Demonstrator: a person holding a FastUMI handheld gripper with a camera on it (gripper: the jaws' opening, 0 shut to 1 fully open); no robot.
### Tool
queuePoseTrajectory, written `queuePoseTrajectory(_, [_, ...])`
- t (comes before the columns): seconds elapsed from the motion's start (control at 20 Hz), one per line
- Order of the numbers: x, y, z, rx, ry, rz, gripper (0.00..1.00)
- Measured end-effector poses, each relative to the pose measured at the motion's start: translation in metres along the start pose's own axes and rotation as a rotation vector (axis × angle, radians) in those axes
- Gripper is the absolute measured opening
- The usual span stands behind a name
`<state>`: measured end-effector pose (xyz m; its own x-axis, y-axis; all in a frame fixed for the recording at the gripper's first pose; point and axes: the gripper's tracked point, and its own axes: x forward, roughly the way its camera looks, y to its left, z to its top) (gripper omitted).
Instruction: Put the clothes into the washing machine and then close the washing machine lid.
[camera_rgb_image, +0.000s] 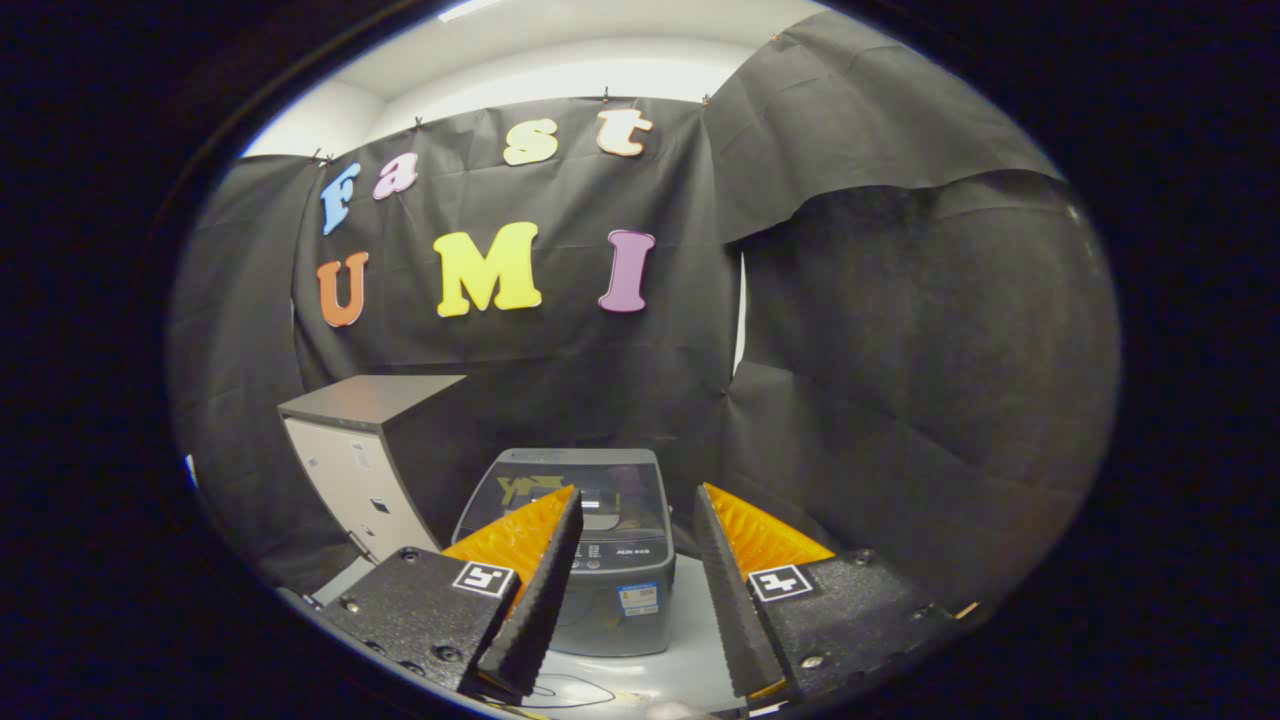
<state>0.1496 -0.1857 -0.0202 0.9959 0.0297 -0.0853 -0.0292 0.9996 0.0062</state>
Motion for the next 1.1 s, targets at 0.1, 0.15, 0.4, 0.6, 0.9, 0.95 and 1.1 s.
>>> queuePoseTrajectory(0.1, [0.002, -0.002, 0.004, -0.005, -0.005, 0.004, 0.72])
queuePoseTrajectory(0.15, [0.003, -0.002, 0.005, -0.007, -0.007, 0.010, 0.72])
queuePoseTrajectory(0.4, [0.000, 0.014, 0.015, -0.001, -0.023, 0.044, 0.71])
queuePoseTrajectory(0.6, [-0.011, 0.030, 0.021, -0.010, -0.032, 0.066, 0.71])
queuePoseTrajectory(0.9, [-0.019, 0.057, 0.029, -0.025, -0.040, 0.099, 0.71])
queuePoseTrajectory(0.95, [-0.018, 0.062, 0.031, -0.026, -0.042, 0.103, 0.71])
queuePoseTrajectory(1.1, [-0.022, 0.074, 0.037, -0.034, -0.051, 0.110, 0.71])
